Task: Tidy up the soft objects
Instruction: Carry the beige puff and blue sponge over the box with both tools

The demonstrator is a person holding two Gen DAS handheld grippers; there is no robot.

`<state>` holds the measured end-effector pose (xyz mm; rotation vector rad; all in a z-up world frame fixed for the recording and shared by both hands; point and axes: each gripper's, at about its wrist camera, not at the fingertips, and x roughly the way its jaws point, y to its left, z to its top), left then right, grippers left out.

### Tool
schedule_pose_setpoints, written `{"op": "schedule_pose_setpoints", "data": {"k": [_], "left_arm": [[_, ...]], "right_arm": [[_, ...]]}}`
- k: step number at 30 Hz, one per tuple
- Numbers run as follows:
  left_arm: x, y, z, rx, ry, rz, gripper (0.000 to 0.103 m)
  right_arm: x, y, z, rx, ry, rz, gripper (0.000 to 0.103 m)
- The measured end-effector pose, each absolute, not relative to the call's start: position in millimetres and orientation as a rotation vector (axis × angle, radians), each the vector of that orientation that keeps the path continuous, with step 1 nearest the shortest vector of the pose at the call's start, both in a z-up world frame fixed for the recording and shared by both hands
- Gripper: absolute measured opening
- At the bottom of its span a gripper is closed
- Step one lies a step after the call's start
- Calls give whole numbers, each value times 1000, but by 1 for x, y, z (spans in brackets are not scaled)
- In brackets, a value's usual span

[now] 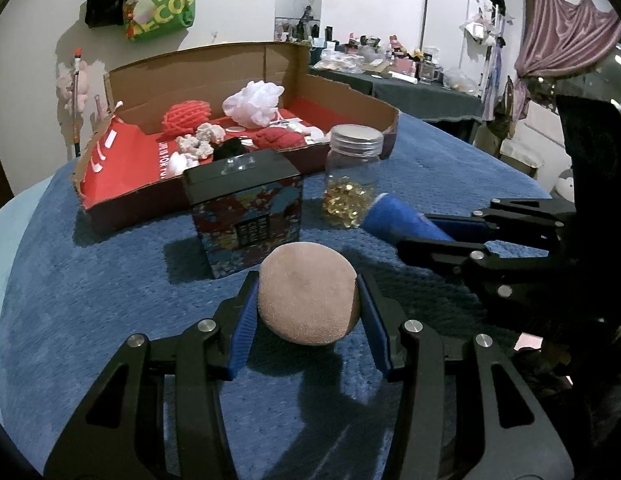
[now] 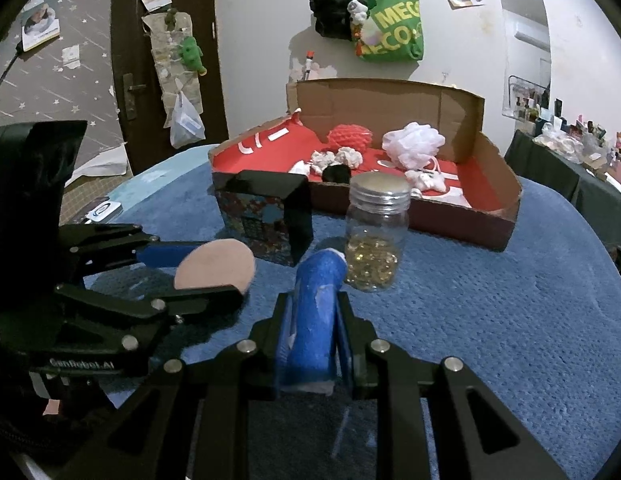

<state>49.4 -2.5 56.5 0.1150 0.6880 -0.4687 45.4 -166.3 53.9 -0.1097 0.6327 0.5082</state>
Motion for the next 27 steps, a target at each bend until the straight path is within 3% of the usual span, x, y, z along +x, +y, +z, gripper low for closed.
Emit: {"op": "schedule_pose_setpoints", "data": {"k": [27], "left_arm": [[90,65,58,114,748,-300,46]], "right_arm": [[83,-221,62,-103,680,356,23]]}}
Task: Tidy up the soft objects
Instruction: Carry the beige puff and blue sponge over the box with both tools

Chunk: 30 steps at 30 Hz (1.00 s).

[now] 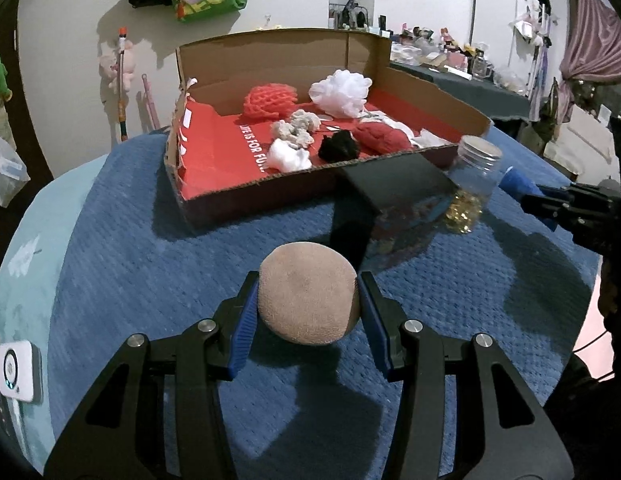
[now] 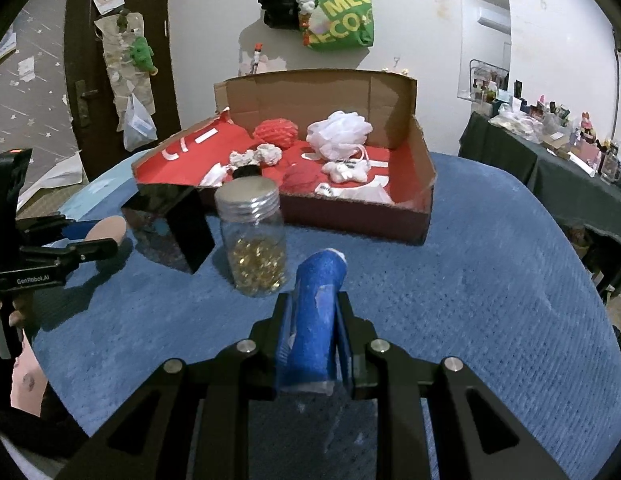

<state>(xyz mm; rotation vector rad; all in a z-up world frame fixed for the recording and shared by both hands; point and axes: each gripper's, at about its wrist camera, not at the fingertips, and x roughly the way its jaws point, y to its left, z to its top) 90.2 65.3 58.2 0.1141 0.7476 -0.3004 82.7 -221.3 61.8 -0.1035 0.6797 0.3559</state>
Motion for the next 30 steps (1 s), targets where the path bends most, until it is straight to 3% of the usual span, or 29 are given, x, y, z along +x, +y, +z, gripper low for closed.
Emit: {"op": "schedule_pose_setpoints", "data": {"k": [30], "left_arm": [[153,72,90,170,729,-359,46]], "right_arm": [[148,-215,89,-138,676,398,23]]}}
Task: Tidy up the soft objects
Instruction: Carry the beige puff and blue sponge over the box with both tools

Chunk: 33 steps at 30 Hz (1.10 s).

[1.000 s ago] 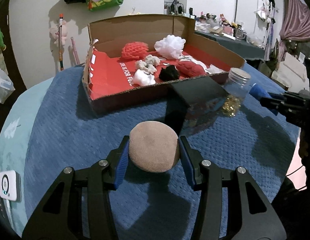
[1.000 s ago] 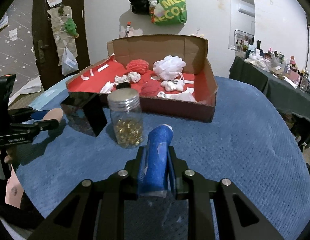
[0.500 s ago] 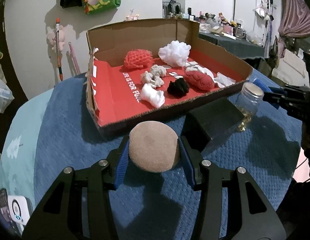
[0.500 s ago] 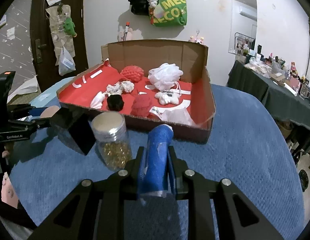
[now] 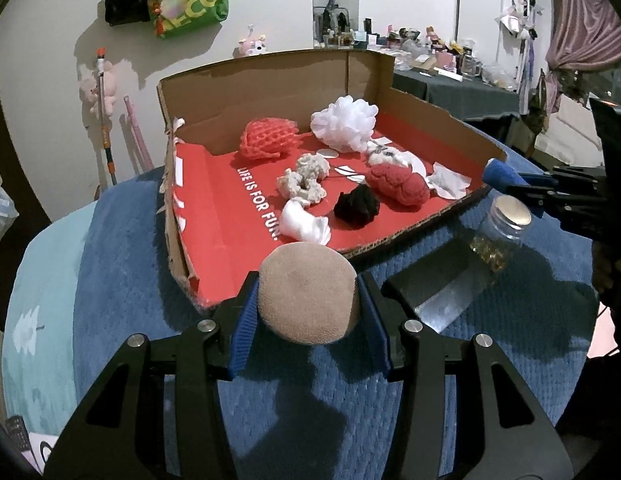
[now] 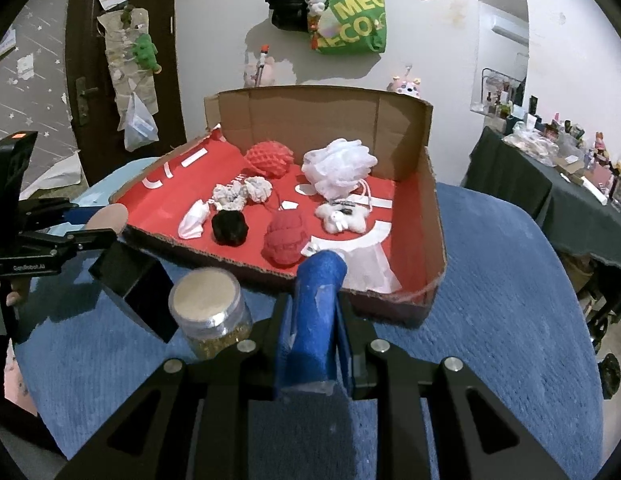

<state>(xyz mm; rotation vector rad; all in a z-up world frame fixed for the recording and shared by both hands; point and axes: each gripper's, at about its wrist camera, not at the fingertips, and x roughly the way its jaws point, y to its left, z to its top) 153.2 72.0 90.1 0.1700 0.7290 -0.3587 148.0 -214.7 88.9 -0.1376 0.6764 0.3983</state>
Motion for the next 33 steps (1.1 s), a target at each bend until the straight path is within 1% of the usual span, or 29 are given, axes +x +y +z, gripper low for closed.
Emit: {"op": "schedule_pose_setpoints", "data": {"k": [22,33], "left_arm": [[199,57,104,127,743,-456,46],[257,55,105,131,824,-377,46]], "right_arm": [[203,-195,103,-128,722,555,23],[274,-160,114,-142,812,604,23]]}}
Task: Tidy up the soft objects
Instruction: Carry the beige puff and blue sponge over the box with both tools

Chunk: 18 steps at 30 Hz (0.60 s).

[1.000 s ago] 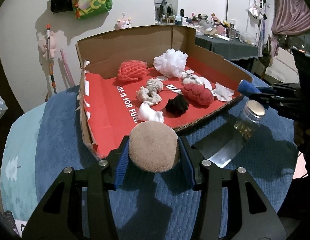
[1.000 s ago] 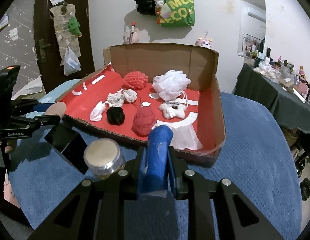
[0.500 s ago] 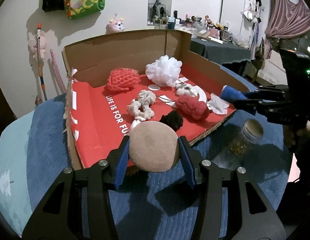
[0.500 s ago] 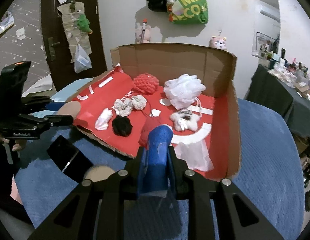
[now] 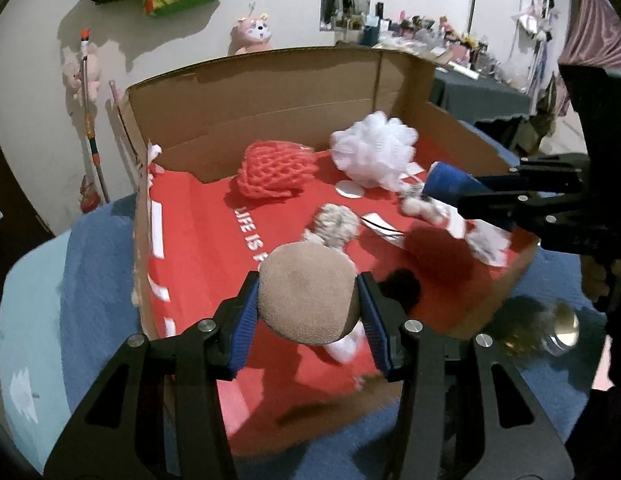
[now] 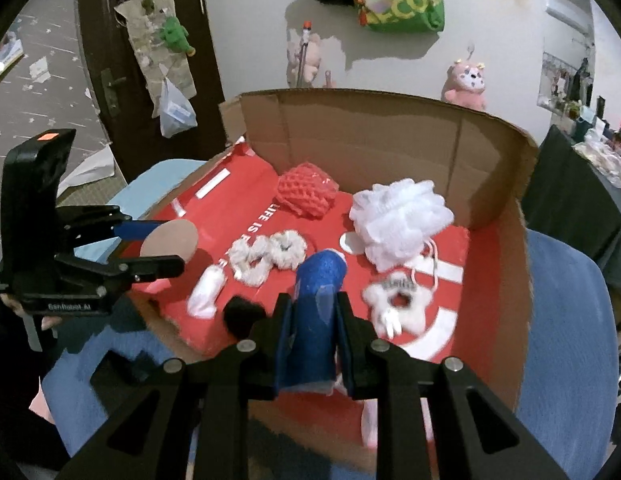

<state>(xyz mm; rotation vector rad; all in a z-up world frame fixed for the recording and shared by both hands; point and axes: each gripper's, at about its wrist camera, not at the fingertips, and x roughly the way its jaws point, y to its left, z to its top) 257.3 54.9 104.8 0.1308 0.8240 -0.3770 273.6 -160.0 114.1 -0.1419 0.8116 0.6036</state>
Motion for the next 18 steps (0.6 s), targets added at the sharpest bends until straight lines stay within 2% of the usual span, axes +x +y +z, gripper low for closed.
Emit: {"op": "schedule_pose_setpoints", "data": {"k": [9,18], "left_arm": [[302,57,90,211,917,-309,46],[318,57,76,279,974,-276,46]], "right_arm": [[330,-125,99,-210,912,561,23],[350,-105,78,-295,977,532,23]]}}
